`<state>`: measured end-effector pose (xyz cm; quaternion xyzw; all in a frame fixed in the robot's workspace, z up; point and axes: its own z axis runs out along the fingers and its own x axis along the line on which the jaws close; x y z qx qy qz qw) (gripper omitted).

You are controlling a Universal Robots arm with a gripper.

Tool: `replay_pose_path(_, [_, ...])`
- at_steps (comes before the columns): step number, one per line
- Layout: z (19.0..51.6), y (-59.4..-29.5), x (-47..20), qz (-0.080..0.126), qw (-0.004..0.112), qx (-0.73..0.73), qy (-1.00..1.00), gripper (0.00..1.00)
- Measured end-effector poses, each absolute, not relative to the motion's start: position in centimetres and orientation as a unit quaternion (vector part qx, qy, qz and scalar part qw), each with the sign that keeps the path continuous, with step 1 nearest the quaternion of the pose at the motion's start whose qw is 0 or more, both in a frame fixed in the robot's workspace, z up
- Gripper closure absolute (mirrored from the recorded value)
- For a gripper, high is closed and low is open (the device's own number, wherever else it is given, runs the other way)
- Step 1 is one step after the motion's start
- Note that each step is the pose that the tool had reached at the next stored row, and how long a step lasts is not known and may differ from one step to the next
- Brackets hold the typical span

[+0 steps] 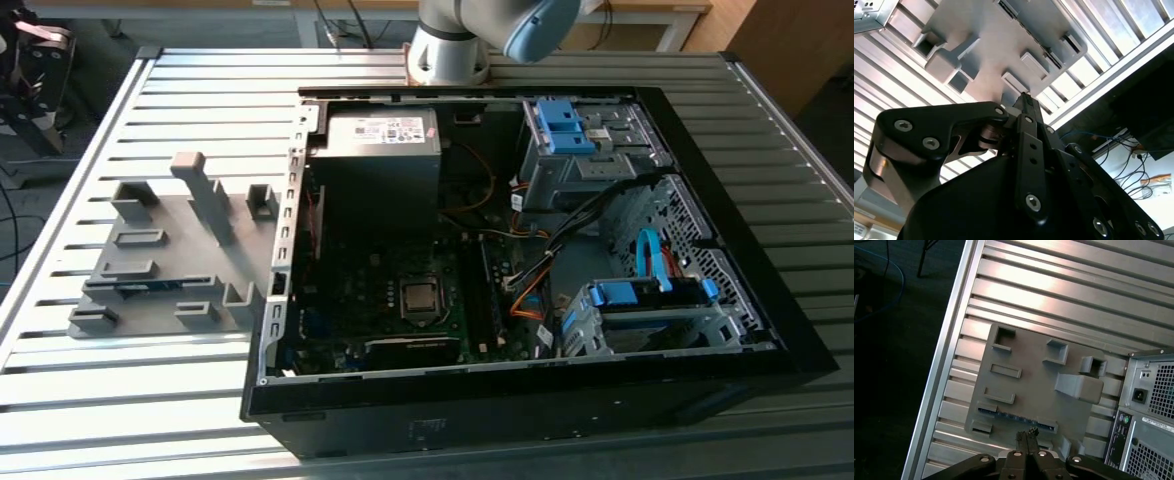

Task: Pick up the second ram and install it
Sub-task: 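Pick up the second ram and move it above second insertion slot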

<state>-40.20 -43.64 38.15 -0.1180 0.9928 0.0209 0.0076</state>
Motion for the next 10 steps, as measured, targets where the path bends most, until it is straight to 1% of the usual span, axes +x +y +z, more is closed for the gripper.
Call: replay_pose_path(10, [38.11, -43.64, -40.66, 0.021, 0.007, -0.132, 0.991, 0.89])
